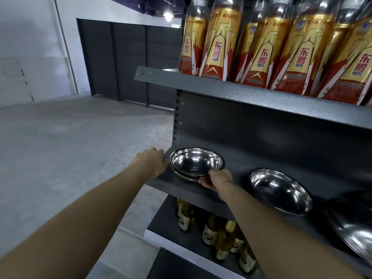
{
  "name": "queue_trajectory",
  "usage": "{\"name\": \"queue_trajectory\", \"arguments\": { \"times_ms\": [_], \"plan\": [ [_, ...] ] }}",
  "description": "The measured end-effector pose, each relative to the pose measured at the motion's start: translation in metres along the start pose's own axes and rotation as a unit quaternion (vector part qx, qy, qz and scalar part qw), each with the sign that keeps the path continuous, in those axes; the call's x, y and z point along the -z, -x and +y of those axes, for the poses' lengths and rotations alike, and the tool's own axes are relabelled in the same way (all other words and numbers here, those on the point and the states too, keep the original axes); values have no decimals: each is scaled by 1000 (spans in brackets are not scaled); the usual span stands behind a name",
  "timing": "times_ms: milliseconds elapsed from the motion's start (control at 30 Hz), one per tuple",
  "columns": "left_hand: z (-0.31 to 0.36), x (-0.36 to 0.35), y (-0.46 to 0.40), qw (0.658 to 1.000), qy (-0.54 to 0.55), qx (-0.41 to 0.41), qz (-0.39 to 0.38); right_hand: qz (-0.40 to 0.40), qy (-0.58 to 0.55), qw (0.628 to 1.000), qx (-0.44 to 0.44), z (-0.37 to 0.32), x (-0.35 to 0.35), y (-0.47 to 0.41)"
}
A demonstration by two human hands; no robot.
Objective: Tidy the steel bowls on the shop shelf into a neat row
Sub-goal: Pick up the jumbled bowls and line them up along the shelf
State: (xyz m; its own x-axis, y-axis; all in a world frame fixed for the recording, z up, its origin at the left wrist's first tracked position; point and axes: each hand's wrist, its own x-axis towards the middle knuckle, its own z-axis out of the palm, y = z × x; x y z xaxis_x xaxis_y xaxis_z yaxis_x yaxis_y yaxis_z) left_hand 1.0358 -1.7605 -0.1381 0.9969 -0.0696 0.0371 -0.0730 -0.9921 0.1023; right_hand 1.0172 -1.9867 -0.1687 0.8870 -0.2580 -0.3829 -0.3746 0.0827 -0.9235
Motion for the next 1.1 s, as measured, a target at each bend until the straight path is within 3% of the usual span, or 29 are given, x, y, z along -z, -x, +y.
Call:
{"name": "queue_trajectory", "arguments": {
  "times_ms": [233,533,867,1100],
  "plan": [
    [16,0,-7,1000,14,-21,4,41,105,993,27,7,4,0],
    [56,4,-14,995,24,-99,9,75,88,993,32,-4,39,8],
    [152,-6,-15,976,-2,-217,-13,263,78,959,71,-13,137,37],
    [231,-13,8,953,1,-300,-27,374,-12,922,96,0,214,72]
  ]
}}
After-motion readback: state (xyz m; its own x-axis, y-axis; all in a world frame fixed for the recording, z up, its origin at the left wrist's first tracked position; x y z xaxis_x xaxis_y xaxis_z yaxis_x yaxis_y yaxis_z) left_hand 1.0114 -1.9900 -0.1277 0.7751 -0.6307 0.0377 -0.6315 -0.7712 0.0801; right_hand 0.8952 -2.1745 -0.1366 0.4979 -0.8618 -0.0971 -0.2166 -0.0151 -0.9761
